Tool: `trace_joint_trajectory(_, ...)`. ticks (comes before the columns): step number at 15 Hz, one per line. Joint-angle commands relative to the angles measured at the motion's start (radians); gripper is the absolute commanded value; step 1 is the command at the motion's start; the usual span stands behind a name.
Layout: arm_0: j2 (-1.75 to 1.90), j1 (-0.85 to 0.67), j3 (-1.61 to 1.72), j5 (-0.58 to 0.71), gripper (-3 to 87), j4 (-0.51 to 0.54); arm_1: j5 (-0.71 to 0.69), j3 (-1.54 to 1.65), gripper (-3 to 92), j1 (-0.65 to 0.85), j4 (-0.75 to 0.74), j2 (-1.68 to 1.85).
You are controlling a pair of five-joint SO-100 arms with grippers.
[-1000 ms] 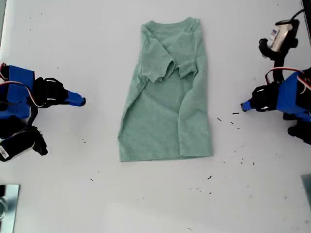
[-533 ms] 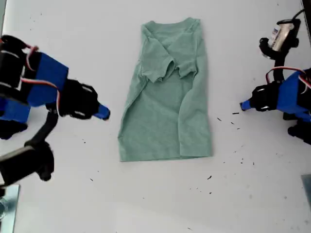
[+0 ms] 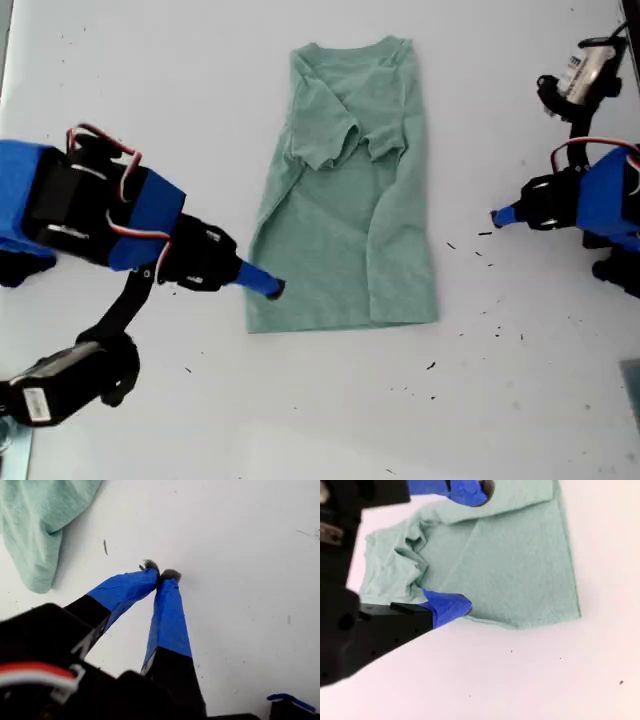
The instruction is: Fold t shirt
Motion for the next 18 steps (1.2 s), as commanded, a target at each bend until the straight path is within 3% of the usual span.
trace_joint_trajectory(1,0.02,-0.069,0.101,-0.003,31.2,-0.066,0.023,-0.003,2.3,-0.025,0.017,0.028)
trace_joint_trajectory(3,0.031,-0.129,0.311,0.049,28.8,-0.272,0.023,0.005,2.3,-0.032,0.021,0.055)
trace_joint_trajectory(6,-0.127,-0.184,0.426,0.087,26.6,-0.486,0.021,0.009,2.3,-0.043,0.028,0.078)
trace_joint_trajectory(8,-0.249,-0.212,0.407,0.118,19.8,-0.563,0.032,0.023,2.3,-0.055,0.032,0.1)
trace_joint_trajectory(9,-0.273,-0.216,0.4,0.1,2.3,-0.575,0.035,0.032,2.3,-0.06,0.037,0.12)
trace_joint_trajectory(10,-0.255,-0.207,0.402,0.074,-0.2,-0.572,0.037,0.04,2.3,-0.061,0.04,0.135)
trace_joint_trajectory(15,-0.026,-0.152,0.383,-0.009,-0.2,-0.456,0.046,0.04,2.3,-0.071,0.051,0.156)
trace_joint_trajectory(18,0.095,-0.17,0.314,0.003,-0.2,-0.319,0.058,0.037,2.3,-0.087,0.057,0.158)
